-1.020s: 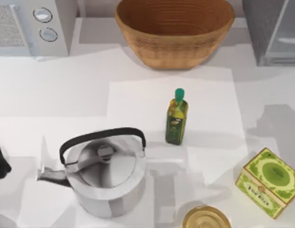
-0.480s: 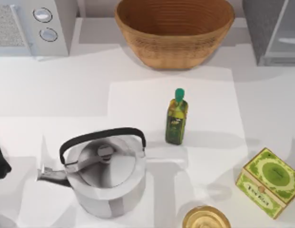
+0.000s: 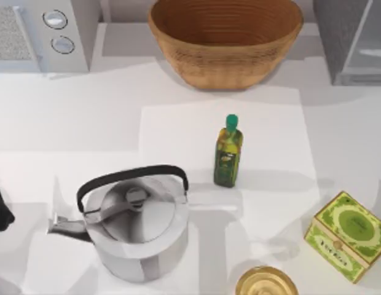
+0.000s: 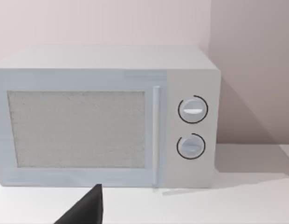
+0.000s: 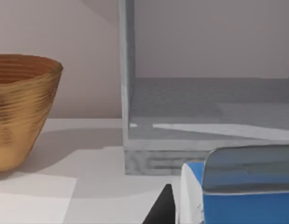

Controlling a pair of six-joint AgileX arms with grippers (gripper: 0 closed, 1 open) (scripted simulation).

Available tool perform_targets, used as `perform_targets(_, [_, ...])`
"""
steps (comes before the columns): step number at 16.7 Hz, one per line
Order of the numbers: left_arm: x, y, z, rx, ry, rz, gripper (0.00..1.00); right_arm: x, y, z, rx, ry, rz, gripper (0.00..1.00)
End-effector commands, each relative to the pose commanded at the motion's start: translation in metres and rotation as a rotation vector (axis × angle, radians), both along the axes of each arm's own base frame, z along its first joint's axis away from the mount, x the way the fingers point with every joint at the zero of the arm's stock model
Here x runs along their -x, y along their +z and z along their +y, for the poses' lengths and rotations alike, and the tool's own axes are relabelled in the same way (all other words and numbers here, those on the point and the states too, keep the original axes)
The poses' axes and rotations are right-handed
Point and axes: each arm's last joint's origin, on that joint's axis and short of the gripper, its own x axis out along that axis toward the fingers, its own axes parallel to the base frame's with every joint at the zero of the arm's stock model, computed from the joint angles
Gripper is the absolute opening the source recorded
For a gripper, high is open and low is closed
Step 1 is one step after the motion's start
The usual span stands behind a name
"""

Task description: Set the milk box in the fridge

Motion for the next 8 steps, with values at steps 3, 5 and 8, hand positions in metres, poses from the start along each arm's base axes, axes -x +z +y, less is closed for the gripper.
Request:
perform_targets(3, [0.0, 0.0, 0.0, 0.0, 0.0, 0.0, 1.0, -0.002, 0.015, 0.0, -0.001, 0.014, -0.032, 0.0])
perform_targets(5, [0.0, 0.0, 0.0, 0.0, 0.0, 0.0, 1.0, -0.006, 0.036, 0.0, 0.003, 0.028, -0.075, 0.0])
perform_targets(8, [0.0, 0.0, 0.0, 0.0, 0.0, 0.0, 1.0, -0.023, 0.075, -0.002, 0.017, 0.044, -0.142, 0.0])
